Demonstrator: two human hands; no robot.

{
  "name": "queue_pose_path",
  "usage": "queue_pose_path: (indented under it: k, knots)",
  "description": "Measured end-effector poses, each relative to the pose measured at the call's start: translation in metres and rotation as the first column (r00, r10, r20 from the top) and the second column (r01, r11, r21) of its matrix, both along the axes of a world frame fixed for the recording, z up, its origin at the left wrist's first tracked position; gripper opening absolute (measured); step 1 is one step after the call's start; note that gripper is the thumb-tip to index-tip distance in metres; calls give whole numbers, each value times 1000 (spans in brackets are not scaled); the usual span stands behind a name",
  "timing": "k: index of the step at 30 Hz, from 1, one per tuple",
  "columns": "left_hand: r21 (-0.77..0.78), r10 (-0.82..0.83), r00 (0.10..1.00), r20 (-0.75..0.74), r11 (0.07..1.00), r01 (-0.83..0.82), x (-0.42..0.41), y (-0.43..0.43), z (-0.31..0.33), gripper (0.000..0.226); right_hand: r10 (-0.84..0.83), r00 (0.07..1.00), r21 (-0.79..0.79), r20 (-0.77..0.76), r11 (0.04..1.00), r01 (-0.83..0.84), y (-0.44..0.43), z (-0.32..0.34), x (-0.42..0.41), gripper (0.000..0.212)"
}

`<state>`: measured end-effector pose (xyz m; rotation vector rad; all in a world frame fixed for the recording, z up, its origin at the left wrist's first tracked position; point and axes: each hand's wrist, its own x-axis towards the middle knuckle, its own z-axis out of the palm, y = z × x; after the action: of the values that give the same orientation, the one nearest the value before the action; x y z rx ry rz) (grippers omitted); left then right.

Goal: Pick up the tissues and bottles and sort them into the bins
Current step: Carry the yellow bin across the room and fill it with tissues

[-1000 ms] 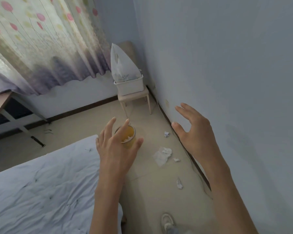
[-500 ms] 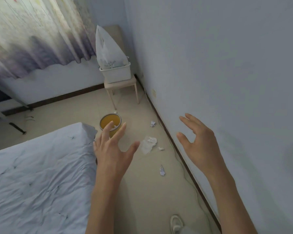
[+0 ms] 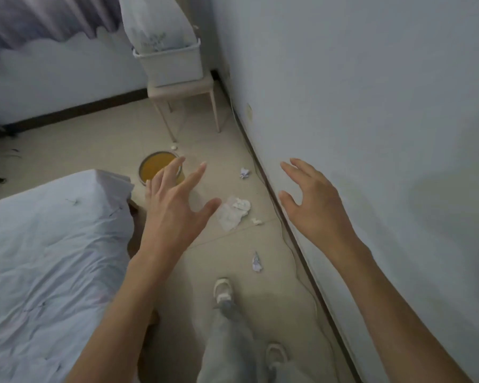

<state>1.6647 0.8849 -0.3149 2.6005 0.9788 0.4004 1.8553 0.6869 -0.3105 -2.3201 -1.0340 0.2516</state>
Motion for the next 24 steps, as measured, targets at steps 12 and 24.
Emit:
queue_pose_path:
  k: [12,24]
  knots:
    - [-35,-118,939,-323,993,113,99,167,-486,76,40,999,-247,2,968,-38,131,-463,93,59]
    - [-58,-166,943,-288,986,156,109,160,-801,77,38,996,-410,-82,910,-68,106,-799,93,63]
